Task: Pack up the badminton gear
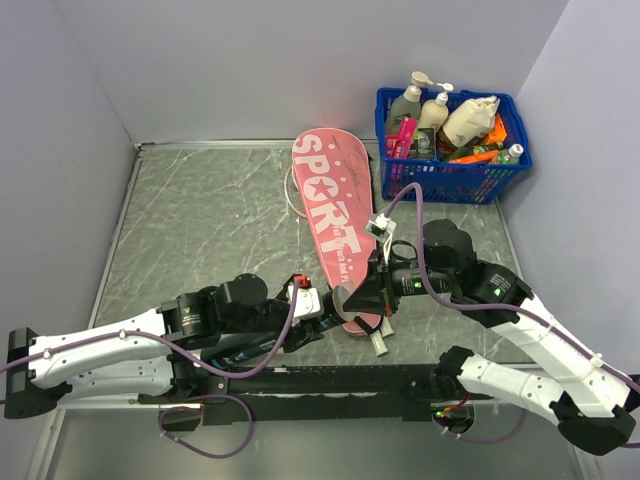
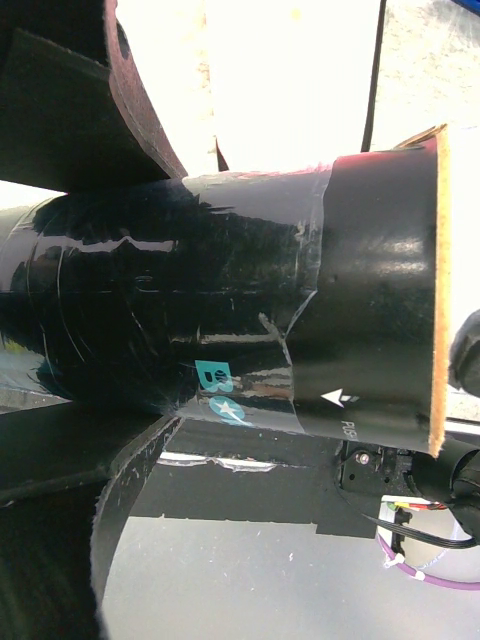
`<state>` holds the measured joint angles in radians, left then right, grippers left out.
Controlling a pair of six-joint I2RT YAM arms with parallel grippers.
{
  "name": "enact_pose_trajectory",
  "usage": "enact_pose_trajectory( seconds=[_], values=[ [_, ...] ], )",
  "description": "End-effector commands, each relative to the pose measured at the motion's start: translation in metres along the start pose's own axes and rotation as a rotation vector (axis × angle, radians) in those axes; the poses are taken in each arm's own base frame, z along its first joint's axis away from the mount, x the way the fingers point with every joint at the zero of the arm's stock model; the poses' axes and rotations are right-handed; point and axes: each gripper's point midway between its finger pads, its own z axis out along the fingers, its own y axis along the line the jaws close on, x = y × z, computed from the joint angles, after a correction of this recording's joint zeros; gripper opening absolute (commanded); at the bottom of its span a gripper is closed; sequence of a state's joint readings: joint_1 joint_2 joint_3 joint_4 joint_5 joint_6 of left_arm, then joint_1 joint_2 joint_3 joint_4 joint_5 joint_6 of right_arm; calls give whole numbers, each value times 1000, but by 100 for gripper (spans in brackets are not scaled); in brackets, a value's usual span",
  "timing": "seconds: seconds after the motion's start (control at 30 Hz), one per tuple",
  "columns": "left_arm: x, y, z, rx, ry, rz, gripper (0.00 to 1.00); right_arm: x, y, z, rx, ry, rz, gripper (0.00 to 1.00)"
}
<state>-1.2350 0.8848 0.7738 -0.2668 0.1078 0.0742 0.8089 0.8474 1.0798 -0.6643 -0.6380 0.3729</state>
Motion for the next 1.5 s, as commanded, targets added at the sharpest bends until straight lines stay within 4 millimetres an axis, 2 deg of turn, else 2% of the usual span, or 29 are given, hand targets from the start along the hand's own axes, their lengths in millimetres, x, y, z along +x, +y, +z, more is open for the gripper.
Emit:
enact_pose_trajectory(
  seconds=[0.0, 0.3, 0.97, 1.07, 1.1, 1.27, 1.47],
  values=[
    [-21, -3, -2, 13, -76, 0, 1, -17, 17, -5, -41, -58, -55, 0],
    [-22, -4, -1, 15, -77, -2, 1, -14, 28, -9, -77, -70, -65, 0],
    [-23, -4, -3, 19, -83, -1, 1, -6, 23, 8, -70, -23, -59, 0],
    [-23, -4, -3, 18, -83, -1, 1, -6, 24, 9, -79, -25, -57, 5],
    [-23, -4, -3, 18, -83, -1, 1, -5, 25, 9, -82, -23, -56, 12],
    [-23, -4, -3, 18, -83, 1, 1, -3, 25, 11, -92, -22, -50, 29],
    [-23, -4, -2, 19, -82, 1, 1, -1, 27, 15, -110, -12, -43, 38]
  ],
)
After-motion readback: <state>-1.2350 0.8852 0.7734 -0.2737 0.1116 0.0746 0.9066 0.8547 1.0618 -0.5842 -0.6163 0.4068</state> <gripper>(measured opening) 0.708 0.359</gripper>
